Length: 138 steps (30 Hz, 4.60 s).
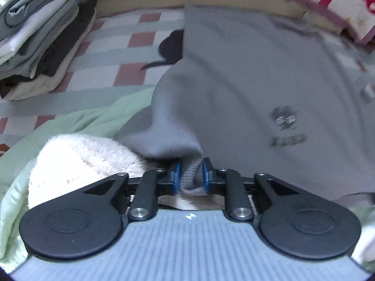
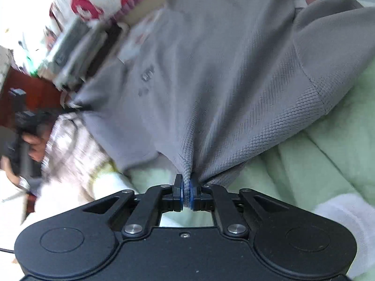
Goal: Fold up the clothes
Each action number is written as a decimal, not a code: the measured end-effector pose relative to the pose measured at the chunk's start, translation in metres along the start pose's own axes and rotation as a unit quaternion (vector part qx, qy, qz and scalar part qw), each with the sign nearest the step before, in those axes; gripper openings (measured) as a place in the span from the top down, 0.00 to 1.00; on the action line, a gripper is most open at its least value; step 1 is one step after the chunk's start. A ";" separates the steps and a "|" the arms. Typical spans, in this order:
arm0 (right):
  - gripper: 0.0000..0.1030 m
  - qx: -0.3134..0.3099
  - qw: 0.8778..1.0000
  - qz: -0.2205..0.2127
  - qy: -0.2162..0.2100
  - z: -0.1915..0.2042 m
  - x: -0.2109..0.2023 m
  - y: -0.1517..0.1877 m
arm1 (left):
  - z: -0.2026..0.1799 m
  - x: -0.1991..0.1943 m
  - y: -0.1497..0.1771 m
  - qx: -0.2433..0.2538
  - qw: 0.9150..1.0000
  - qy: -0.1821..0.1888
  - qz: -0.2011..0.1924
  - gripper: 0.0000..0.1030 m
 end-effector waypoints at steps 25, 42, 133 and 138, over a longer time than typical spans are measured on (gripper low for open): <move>0.59 0.197 0.919 -0.267 0.211 -0.231 -0.080 -0.151 | -0.235 0.106 -0.059 0.120 0.977 0.161 -0.076 0.42; 0.95 0.057 0.844 -0.293 0.445 -0.202 -0.158 -0.071 | -0.237 0.101 0.032 0.133 0.976 0.165 0.039 0.42; 0.47 0.131 0.897 -0.348 0.238 -0.235 0.049 -0.492 | 0.033 0.315 -0.348 -0.081 0.983 0.092 -0.138 0.55; 0.95 0.030 0.890 -0.374 0.260 -0.207 0.040 -0.486 | 0.014 0.329 -0.355 -0.048 0.983 0.115 -0.137 0.57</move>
Point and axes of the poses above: each gripper's, at about its wrist camera, not at the fingertips, and x roughly the way its jaws point, z to its left, y to its underside, the point moved 9 cm from there along x, roughly the way its jaws point, and after that the axes turned 1 degree about y, right-handed, at the moved point
